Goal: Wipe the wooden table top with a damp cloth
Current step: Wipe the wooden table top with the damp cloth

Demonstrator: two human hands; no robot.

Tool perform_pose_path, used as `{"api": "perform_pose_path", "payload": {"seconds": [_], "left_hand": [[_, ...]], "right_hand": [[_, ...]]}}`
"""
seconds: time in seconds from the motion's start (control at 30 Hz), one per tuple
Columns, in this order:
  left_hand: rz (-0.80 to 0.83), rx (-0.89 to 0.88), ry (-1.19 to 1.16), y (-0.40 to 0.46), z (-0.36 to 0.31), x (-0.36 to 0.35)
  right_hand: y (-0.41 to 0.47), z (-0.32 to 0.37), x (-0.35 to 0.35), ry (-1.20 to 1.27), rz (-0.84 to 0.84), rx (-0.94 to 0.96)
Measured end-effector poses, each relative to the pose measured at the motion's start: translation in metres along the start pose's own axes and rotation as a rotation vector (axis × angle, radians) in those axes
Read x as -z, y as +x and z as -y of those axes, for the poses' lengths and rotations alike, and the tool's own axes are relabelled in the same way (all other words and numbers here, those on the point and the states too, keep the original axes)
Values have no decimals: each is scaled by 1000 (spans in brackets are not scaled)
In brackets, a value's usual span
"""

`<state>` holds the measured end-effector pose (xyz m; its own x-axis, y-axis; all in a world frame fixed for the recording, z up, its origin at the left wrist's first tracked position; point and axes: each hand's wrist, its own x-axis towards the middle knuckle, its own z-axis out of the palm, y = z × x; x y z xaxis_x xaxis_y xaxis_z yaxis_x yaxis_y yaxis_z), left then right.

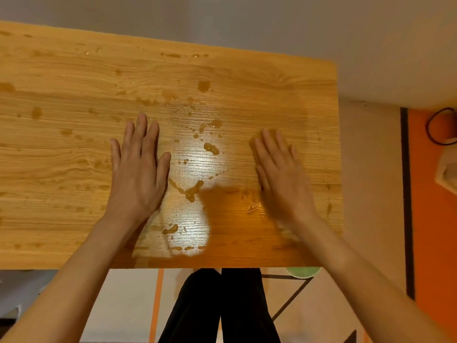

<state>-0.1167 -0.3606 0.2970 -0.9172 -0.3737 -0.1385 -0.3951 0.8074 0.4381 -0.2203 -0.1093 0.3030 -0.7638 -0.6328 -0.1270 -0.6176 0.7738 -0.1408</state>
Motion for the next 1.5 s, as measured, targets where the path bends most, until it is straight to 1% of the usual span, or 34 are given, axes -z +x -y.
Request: {"api": "perform_pose_path", "payload": {"seconds": [0.03,0.1,0.17,0.23,0.3,0.37,0.4,0.43,0.47,0.57,0.63,0.67,0.73,0.8,0.83,0.9,0.93,0.97,1.0,1.1,1.13,1.17,1.2,1.23,1.27,1.33,1.37,1.43,1.5], "left_hand": [[-3,-9,11,1,0,1],[-16,-19,32,3,1,2],[-21,-15,37,3,1,1],[-21,-15,38,1,2,0],[-8,-13,35,-2,2,-2],[5,-8,33,-1,1,-2],[7,-9,36,0,0,-1],[5,-12,37,1,-1,-1],[0,-17,36,2,-2,0],[-11,-32,38,5,-1,1],[-20,-33,47,4,2,0],[-24,-33,49,3,4,-1],[-13,-36,53,1,6,-3],[-4,-30,55,1,5,-3],[-4,-27,55,3,4,-2],[-3,-26,57,7,2,-1],[2,-26,61,8,2,0],[5,-25,64,8,2,1],[5,-23,65,8,3,1],[0,-29,84,7,5,0],[3,-30,84,7,5,0],[5,-29,79,9,5,0],[7,-26,73,10,5,0],[9,-23,69,10,5,0],[10,-23,68,9,4,-1],[11,-24,60,6,3,-1],[12,-23,57,5,3,0],[15,-24,53,4,3,1],[10,-21,48,5,3,2]], "right_hand": [[29,-17,8,25,-39,-41],[86,-50,24,74,-124,-190],[107,-61,26,89,-159,-287],[74,-43,14,107,-178,-302],[2,-13,2,122,-142,-283],[-63,10,-4,150,-112,-229],[-73,9,-3,152,-103,-193],[-65,-3,1,141,-86,-170],[-42,-19,6,116,-74,-185],[49,-64,23,103,-122,-301],[71,-77,24,141,-133,-332],[60,-74,19,141,-148,-325],[-1,-58,9,142,-155,-324],[-70,-42,2,187,-146,-377],[-85,-39,0,190,-160,-417],[-75,-32,-2,185,-194,-528],[-60,-21,-2,151,-196,-580],[-47,-3,-4,115,-193,-594],[-38,21,-7,118,-168,-559],[-41,99,-25,132,-135,-250],[-49,110,-27,117,-137,-132],[-53,106,-24,76,-132,-66],[-56,87,-20,6,-105,-49],[-64,61,-19,-35,-51,-97],[-74,33,-17,-12,-42,-216],[-100,-18,-14,96,-147,-512],[-111,-27,-12,127,-194,-605],[-112,-4,-18,174,-257,-685],[-95,54,-27,161,-325,-635]]}}
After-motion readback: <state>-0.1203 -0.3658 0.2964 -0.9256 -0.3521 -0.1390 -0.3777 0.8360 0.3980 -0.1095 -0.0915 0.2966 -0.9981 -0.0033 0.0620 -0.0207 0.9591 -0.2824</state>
